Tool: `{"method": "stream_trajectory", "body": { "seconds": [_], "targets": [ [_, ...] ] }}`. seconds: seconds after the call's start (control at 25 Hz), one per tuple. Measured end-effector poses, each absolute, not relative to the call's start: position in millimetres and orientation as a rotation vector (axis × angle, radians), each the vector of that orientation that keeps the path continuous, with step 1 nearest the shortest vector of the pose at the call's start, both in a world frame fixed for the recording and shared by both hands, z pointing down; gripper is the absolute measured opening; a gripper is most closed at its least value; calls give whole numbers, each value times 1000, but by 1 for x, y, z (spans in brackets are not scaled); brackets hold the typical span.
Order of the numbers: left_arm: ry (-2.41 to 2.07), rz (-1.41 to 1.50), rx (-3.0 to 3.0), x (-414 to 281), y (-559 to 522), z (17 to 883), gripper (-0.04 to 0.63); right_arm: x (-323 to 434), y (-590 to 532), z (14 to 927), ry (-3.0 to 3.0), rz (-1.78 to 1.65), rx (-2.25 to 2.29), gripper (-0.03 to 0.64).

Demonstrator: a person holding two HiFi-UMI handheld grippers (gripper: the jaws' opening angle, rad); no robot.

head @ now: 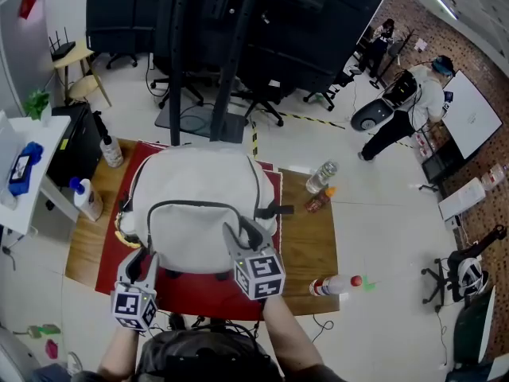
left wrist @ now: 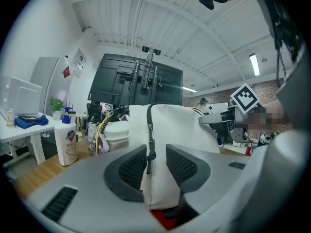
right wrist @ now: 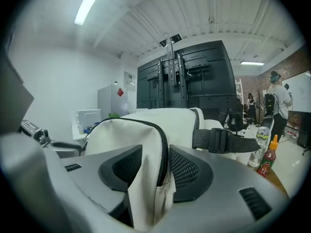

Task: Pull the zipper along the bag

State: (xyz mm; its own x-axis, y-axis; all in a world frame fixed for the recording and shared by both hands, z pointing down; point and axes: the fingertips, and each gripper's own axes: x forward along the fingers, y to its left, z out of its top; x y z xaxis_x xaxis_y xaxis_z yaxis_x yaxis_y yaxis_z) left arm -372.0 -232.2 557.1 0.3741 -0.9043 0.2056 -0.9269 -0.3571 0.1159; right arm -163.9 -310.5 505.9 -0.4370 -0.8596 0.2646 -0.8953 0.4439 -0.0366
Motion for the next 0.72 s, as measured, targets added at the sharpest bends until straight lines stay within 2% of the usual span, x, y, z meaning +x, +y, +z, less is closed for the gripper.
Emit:
{"method": "stream_trajectory", "body": {
  "seconds": [0.2, 0.48, 0.56, 0.6, 0.72],
  "targets": [
    [-1663, 146, 2408, -376, -231, 549, 222, -157, -304, 497, -2484, 204, 1573, 205],
    [-1854, -50, 2365, -401, -232, 484, 222, -127, -288, 441, -2539, 81, 1764, 206],
    [-1873, -122, 2375, -402, -235, 460, 196, -118, -281, 418, -2560, 26, 1844, 198],
    [-1874, -158, 2380, -400, -236, 449, 169, -113, -278, 407, -2573, -3, 1879, 162],
    [-1882, -221, 2434, -390, -240, 418, 120, -107, -268, 380, -2618, -94, 1933, 130]
  ]
}}
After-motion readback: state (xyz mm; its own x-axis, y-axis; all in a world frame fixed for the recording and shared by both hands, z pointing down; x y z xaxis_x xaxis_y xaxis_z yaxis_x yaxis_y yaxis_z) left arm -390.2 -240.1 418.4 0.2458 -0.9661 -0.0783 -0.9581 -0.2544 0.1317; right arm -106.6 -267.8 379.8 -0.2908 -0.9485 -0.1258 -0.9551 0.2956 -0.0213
